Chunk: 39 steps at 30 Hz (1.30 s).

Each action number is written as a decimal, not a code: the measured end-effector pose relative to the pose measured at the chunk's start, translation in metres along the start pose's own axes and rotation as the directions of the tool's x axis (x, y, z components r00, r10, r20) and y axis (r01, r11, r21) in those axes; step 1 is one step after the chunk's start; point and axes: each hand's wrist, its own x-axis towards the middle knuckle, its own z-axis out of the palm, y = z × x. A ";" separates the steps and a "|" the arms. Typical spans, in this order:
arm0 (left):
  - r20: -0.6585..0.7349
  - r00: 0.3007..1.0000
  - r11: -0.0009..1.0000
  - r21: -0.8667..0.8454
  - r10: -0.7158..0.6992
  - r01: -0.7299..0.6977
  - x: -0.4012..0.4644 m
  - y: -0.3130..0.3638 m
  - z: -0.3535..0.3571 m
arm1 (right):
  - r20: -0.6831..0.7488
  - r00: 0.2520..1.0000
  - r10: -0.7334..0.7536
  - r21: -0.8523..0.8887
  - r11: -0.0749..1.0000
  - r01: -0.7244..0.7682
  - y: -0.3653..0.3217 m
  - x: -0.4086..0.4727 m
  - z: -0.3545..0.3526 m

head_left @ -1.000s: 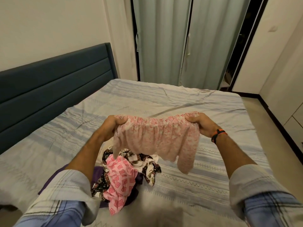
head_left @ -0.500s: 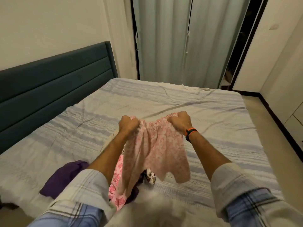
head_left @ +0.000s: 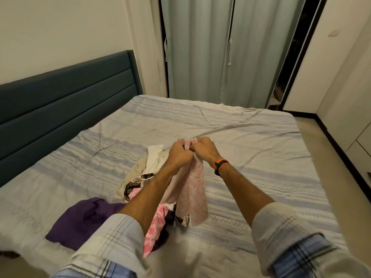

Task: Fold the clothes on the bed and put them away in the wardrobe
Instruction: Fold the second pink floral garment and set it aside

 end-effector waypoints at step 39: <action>0.225 0.972 0.995 0.082 -0.065 0.048 0.008 -0.007 -0.018 | -0.025 0.998 0.052 -0.063 0.997 -0.053 0.070 -0.021 -0.102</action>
